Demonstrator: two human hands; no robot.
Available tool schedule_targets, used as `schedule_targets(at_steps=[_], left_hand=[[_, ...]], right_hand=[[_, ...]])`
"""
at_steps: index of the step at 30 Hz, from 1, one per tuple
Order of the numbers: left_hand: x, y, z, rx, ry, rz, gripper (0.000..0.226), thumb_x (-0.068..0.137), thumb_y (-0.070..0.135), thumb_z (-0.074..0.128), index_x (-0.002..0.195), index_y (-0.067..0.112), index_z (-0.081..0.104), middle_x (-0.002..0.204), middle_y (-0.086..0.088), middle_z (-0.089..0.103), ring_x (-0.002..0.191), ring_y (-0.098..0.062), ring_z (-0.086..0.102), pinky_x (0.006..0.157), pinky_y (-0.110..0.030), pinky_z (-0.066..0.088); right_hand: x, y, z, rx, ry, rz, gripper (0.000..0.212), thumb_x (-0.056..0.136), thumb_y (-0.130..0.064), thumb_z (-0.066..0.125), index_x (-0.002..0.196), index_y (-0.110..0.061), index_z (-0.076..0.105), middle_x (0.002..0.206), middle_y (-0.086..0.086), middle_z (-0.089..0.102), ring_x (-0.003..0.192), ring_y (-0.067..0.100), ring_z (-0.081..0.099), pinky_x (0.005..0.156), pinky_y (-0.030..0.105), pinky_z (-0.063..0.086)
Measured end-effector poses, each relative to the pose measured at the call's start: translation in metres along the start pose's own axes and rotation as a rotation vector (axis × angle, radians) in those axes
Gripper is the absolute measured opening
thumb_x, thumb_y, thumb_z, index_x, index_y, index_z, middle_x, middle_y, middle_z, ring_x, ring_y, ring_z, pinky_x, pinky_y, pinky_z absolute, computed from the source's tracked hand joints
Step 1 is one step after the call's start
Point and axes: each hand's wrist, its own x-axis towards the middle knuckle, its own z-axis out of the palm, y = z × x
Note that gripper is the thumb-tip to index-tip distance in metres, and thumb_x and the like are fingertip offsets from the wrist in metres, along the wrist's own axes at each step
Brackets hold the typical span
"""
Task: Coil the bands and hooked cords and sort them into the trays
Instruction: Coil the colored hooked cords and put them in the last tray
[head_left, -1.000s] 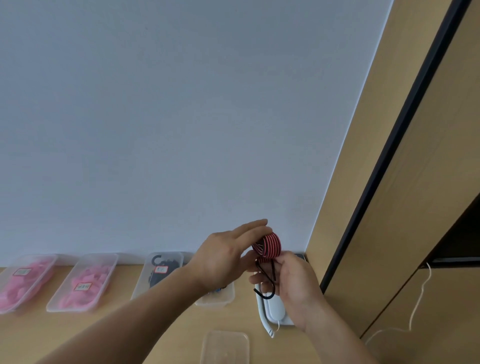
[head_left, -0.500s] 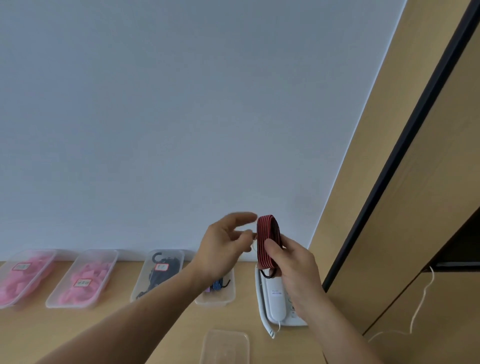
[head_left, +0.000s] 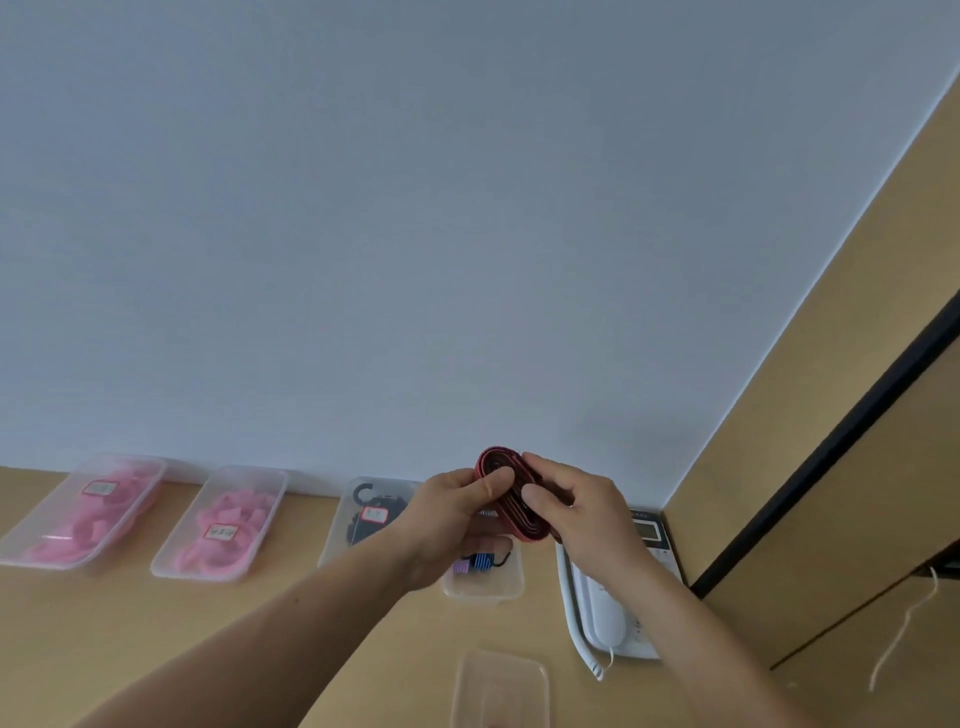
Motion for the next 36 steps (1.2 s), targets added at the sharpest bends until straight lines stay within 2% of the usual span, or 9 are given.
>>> schedule_targets(at_steps=[4, 7, 9, 15, 18, 21, 25, 32, 36], left_hand=[[0.008, -0.018, -0.021, -0.004, 0.029, -0.074, 0.033, 0.099, 0.029, 0.057, 0.120, 0.003, 0.059, 0.103, -0.019, 0.073, 0.099, -0.039, 0.070, 0.087, -0.050, 0.054], [0.014, -0.028, -0.032, 0.177, 0.034, -0.130, 0.025, 0.099, 0.026, 0.054, 0.113, 0.007, 0.063, 0.082, -0.006, 0.071, 0.078, -0.028, 0.066, 0.069, -0.040, 0.049], [0.018, -0.035, -0.038, 0.287, 0.060, -0.153, 0.024, 0.098, 0.029, 0.053, 0.111, 0.012, 0.064, 0.092, -0.008, 0.071, 0.079, -0.024, 0.065, 0.067, -0.034, 0.049], [0.039, -0.062, -0.062, 1.071, 0.263, 0.009, 0.030, 0.089, 0.041, 0.053, 0.113, 0.024, 0.059, 0.109, 0.003, 0.067, 0.103, -0.019, 0.061, 0.090, -0.039, 0.051], [0.049, -0.087, -0.072, 1.378, 0.181, -0.049, 0.064, 0.083, 0.043, 0.059, 0.142, 0.024, 0.040, 0.144, 0.005, 0.044, 0.135, -0.019, 0.037, 0.108, -0.038, 0.039], [0.057, -0.109, -0.074, 1.561, 0.106, -0.005, 0.076, 0.082, 0.048, 0.059, 0.147, 0.021, 0.031, 0.152, 0.005, 0.031, 0.145, -0.018, 0.019, 0.114, -0.036, 0.032], [0.064, -0.126, -0.072, 1.611, 0.129, 0.080, 0.067, 0.083, 0.048, 0.056, 0.142, 0.018, 0.040, 0.149, 0.004, 0.037, 0.147, -0.017, 0.015, 0.118, -0.030, 0.022], [0.068, -0.132, -0.070, 1.457, 0.191, 0.177, 0.052, 0.084, 0.036, 0.062, 0.130, 0.014, 0.052, 0.138, 0.002, 0.050, 0.144, -0.014, 0.027, 0.110, -0.005, -0.002], [0.067, -0.132, -0.069, 1.490, 0.216, 0.194, 0.052, 0.083, 0.035, 0.059, 0.130, 0.016, 0.050, 0.136, 0.004, 0.050, 0.138, -0.015, 0.034, 0.115, -0.020, 0.024]], right_hand=[[0.015, 0.009, 0.020, -0.065, -0.085, 0.036, 0.035, 0.089, -0.016, 0.066, 0.110, -0.044, 0.069, 0.089, -0.012, 0.075, 0.084, 0.009, 0.068, 0.079, 0.034, 0.054], [0.021, 0.022, 0.030, -0.114, -0.154, 0.050, 0.048, 0.087, -0.014, 0.067, 0.103, -0.060, 0.066, 0.095, -0.033, 0.070, 0.097, -0.011, 0.064, 0.088, 0.014, 0.048], [0.027, 0.033, 0.035, -0.154, -0.213, 0.050, 0.060, 0.087, -0.011, 0.066, 0.094, -0.070, 0.061, 0.097, -0.038, 0.068, 0.101, -0.013, 0.062, 0.087, 0.007, 0.044], [0.064, 0.069, 0.044, -0.427, -0.424, -0.021, 0.043, 0.087, -0.021, 0.062, 0.122, -0.046, 0.064, 0.115, -0.015, 0.070, 0.103, 0.002, 0.061, 0.087, 0.022, 0.046], [0.082, 0.087, 0.058, -0.633, -0.643, -0.130, 0.041, 0.090, -0.023, 0.058, 0.124, -0.046, 0.061, 0.113, -0.009, 0.069, 0.100, 0.013, 0.059, 0.073, 0.025, 0.037], [0.094, 0.103, 0.073, -0.718, -0.755, -0.221, 0.038, 0.088, -0.021, 0.058, 0.120, -0.040, 0.063, 0.108, -0.005, 0.069, 0.100, 0.019, 0.061, 0.068, 0.027, 0.034], [0.097, 0.126, 0.088, -0.753, -0.809, -0.255, 0.041, 0.089, -0.021, 0.059, 0.126, -0.036, 0.061, 0.121, -0.005, 0.066, 0.113, 0.019, 0.057, 0.083, 0.033, 0.047], [0.106, 0.142, 0.098, -0.743, -0.867, -0.338, 0.035, 0.086, -0.018, 0.062, 0.120, -0.029, 0.061, 0.115, 0.001, 0.066, 0.108, 0.023, 0.058, 0.085, 0.036, 0.046], [0.101, 0.149, 0.096, -0.710, -0.813, -0.362, 0.027, 0.084, -0.022, 0.066, 0.109, -0.020, 0.054, 0.106, 0.003, 0.065, 0.100, 0.025, 0.058, 0.076, 0.037, 0.044]])
